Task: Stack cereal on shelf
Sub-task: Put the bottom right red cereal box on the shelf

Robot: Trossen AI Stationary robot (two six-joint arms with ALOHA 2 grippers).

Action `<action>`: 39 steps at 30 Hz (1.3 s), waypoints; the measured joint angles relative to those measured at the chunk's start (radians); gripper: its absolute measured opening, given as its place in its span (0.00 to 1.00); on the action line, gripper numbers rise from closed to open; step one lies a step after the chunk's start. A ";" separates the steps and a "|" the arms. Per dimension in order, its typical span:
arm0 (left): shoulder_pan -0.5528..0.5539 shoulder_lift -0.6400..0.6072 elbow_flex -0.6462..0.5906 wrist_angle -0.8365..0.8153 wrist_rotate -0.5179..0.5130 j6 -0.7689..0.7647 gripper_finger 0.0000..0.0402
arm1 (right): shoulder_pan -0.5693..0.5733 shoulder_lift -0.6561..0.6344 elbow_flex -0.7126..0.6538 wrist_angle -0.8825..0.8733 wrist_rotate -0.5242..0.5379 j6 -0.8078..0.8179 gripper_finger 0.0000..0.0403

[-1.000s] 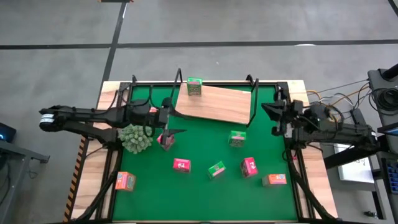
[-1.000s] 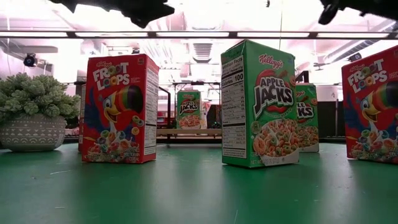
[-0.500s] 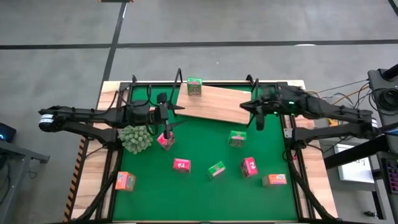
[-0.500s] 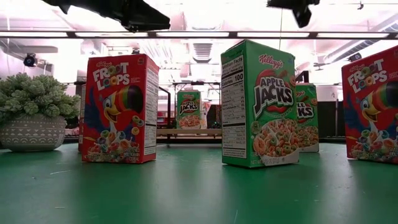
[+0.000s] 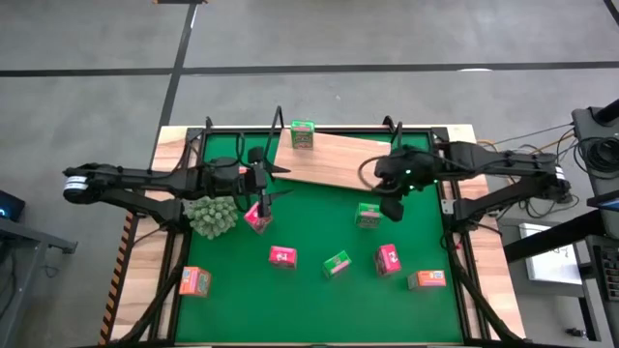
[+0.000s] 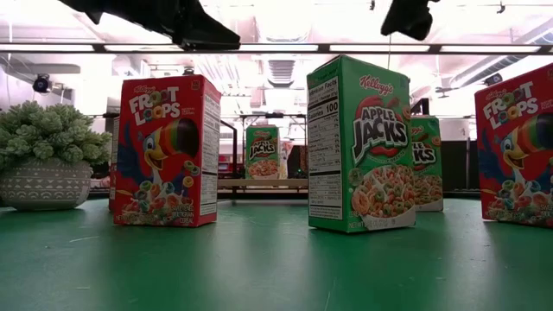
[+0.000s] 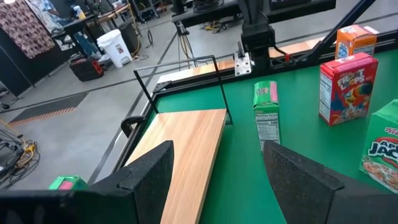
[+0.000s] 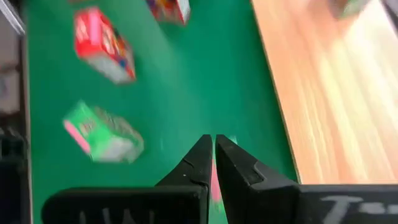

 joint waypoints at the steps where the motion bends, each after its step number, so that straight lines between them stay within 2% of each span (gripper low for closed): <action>1: 0.000 0.001 0.000 0.000 0.000 0.000 0.58 | 0.001 0.020 0.015 -0.044 0.000 0.000 0.03; 5: 0.000 0.001 0.000 0.000 0.000 0.000 0.58 | 0.005 0.082 0.049 -0.127 0.002 0.000 0.03; 10: 0.000 0.000 0.000 0.001 0.000 0.000 0.58 | 0.009 0.121 0.051 -0.132 -0.001 0.005 0.03; 12: 0.000 0.000 0.000 0.000 0.000 0.000 0.58 | 0.020 0.134 0.051 -0.133 -0.007 0.060 0.03; 14: 0.000 0.000 0.000 0.000 0.000 -0.003 0.58 | 0.034 0.142 0.051 -0.132 -0.045 0.163 0.03; 19: 0.000 0.000 0.000 0.000 0.000 -0.012 0.58 | 0.093 0.171 0.051 -0.164 -0.237 0.553 0.03; 22: 0.000 0.000 0.000 0.000 0.000 -0.026 0.58 | 0.153 0.183 0.051 -0.244 -0.255 0.753 0.03; 26: 0.000 0.001 0.000 0.000 0.000 -0.029 0.58 | 0.248 0.203 0.049 -0.275 -0.227 0.894 0.05; 31: 0.000 0.001 0.000 0.000 0.000 -0.026 0.58 | 0.344 0.233 0.047 -0.273 -0.159 1.035 0.17; 35: 0.000 0.001 0.000 0.000 0.000 -0.022 0.58 | 0.397 0.277 0.047 -0.274 -0.149 1.139 0.33; 39: 0.000 0.001 0.000 0.001 0.000 -0.008 0.58 | 0.433 0.315 0.047 -0.273 -0.149 1.170 0.50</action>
